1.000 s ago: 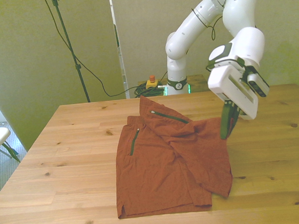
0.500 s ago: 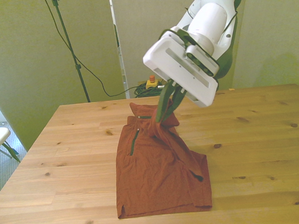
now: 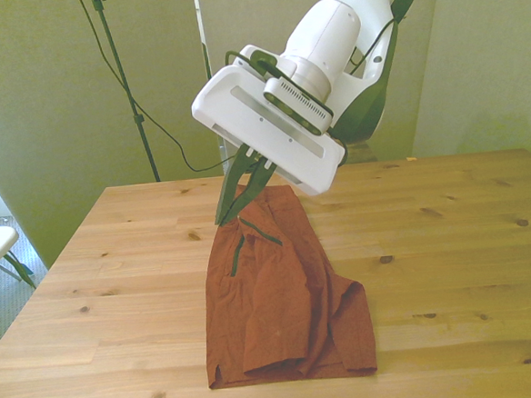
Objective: Fold the shorts
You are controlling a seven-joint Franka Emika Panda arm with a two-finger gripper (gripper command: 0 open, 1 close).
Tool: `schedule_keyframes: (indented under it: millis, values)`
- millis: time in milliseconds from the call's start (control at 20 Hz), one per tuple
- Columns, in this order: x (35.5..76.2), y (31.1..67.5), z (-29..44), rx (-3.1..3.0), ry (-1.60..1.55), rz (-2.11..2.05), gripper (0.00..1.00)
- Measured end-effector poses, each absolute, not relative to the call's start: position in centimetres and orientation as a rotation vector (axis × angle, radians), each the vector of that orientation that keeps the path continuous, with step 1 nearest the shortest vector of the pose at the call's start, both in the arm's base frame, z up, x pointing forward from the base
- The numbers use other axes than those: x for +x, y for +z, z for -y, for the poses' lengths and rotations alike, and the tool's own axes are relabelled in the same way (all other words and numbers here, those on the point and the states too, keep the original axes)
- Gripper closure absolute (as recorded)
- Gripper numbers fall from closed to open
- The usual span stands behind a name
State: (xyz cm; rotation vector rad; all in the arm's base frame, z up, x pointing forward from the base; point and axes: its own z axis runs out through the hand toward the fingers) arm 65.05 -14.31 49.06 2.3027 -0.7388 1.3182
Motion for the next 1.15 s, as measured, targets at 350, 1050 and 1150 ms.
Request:
schedule_keyframes:
  millis: [350,1050,1150]
  values:
    - [61.9,51.4,13.4,2.434,1.198,0.946,0.00]
    - [46.2,53.0,1.2,3.173,0.304,0.982,0.00]
    - [41.8,54.4,0.2,3.185,0.299,0.962,0.00]
